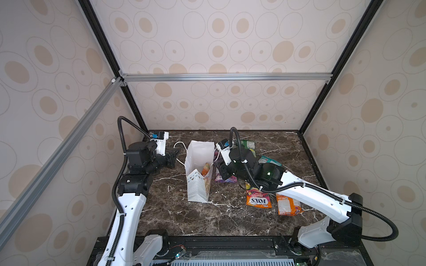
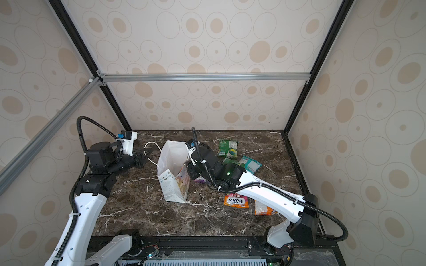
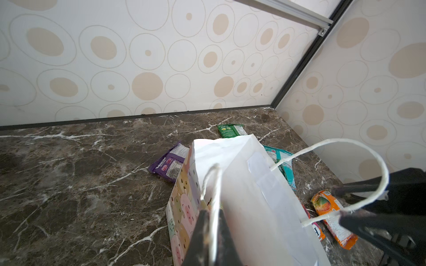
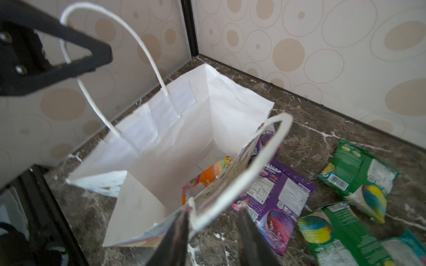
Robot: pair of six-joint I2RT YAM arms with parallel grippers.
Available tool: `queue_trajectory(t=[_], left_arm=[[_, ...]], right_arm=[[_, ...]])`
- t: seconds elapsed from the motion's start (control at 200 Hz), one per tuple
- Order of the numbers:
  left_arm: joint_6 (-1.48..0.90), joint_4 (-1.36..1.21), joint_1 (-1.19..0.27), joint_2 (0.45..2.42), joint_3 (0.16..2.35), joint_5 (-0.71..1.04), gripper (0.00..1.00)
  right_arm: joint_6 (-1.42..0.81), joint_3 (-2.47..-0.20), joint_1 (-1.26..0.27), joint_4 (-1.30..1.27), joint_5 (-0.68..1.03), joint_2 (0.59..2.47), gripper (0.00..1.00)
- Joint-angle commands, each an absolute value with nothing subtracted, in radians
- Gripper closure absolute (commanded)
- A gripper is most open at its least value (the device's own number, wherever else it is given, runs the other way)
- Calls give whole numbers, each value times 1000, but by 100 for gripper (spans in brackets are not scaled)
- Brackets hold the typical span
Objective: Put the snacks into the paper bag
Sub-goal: 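Move the right gripper over the second FOX'S candy bag near the robot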
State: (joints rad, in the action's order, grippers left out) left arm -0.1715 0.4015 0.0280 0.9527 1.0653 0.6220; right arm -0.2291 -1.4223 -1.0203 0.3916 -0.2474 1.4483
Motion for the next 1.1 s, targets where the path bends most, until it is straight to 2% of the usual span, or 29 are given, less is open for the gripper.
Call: queue_trajectory(t=[0.0,0.06,0.13,0.235,0.305,0.43,0.575,0.76,0.925,1.095], left_arm=[[-177,457,33,933,1118,549,77],[-195,461,32,924,1129,538,72],[-226,459,34,920,1141,537,56],[-249,496,34,936,1186,536,54],[-249,520,34,935,1210,503,47],[-231,557,33,963,1279,437,39],[-203,668,33,1074,1430,443,40],[-177,710,33,1145,1521,499,39],[-129,774,31,1193,1570,529,41],[-100,782,31,1140,1565,544,41]], right_arm=[[-189,-1416,-1023,384,-202,1413,46],[-203,-1407,-1023,384,-212,1390,38],[-222,-1406,-1021,400,-204,1352,34],[-240,-1352,-1022,396,-176,1253,31],[-247,-1270,-1021,352,-175,1155,27],[-257,-1212,-1007,378,-184,1041,24],[-290,-1215,-976,563,-225,970,21],[-385,-1123,-821,730,-225,886,19],[-458,-1075,-749,838,-233,887,19],[-514,-1052,-712,941,-283,950,19]])
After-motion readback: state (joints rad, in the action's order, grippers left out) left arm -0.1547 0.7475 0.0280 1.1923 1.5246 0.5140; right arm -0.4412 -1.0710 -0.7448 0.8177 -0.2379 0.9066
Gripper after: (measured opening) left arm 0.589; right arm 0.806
